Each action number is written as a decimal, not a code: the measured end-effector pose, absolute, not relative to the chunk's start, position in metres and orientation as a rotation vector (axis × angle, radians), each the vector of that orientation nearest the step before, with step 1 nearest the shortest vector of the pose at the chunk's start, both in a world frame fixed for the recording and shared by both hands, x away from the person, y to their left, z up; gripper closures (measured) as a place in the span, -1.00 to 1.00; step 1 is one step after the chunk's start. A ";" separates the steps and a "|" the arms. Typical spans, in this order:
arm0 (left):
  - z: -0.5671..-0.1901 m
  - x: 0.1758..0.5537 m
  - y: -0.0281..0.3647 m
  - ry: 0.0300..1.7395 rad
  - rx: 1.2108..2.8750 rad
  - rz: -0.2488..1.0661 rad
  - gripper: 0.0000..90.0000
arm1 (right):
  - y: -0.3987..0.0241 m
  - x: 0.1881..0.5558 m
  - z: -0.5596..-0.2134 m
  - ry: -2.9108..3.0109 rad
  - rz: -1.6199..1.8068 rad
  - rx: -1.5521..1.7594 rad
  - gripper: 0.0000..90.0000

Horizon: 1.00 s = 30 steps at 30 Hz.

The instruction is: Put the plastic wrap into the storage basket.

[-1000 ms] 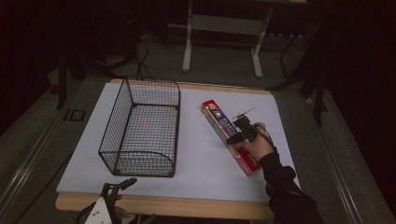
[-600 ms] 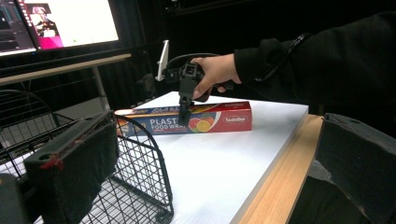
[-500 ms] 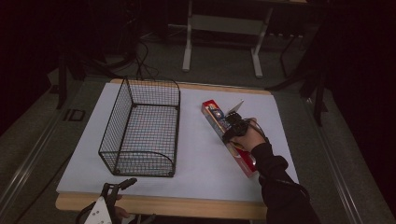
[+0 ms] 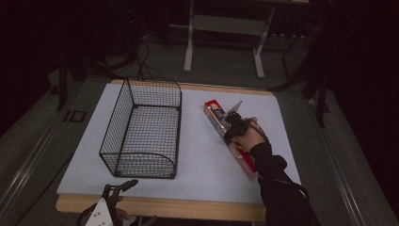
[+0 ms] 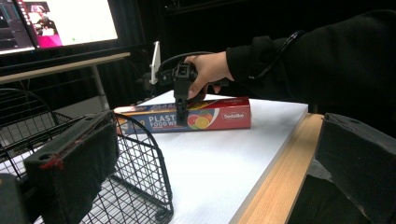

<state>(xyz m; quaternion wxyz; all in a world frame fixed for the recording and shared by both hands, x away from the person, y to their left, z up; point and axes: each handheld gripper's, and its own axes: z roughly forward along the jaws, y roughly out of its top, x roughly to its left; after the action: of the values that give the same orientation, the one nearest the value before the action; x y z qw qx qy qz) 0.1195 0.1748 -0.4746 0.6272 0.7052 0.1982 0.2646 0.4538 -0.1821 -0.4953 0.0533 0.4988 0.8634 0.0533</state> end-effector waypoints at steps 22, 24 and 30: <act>-0.475 0.120 0.174 0.458 1.617 0.608 -1.00 | -0.180 0.441 -0.431 2.524 0.331 1.552 -0.13; -0.475 0.120 0.174 0.458 1.615 0.608 -1.00 | -0.178 0.440 -0.425 2.521 0.352 1.554 -0.13; -0.475 0.120 0.174 0.460 1.616 0.610 -1.00 | -0.170 0.438 -0.408 2.500 0.420 1.545 -0.13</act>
<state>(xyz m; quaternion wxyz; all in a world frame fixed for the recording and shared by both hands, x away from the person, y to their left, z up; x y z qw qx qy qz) 0.1196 0.1744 -0.4746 0.6265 0.7047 0.2005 0.2659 0.4379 -0.1696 -0.4078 0.0861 0.5185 0.8390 0.1409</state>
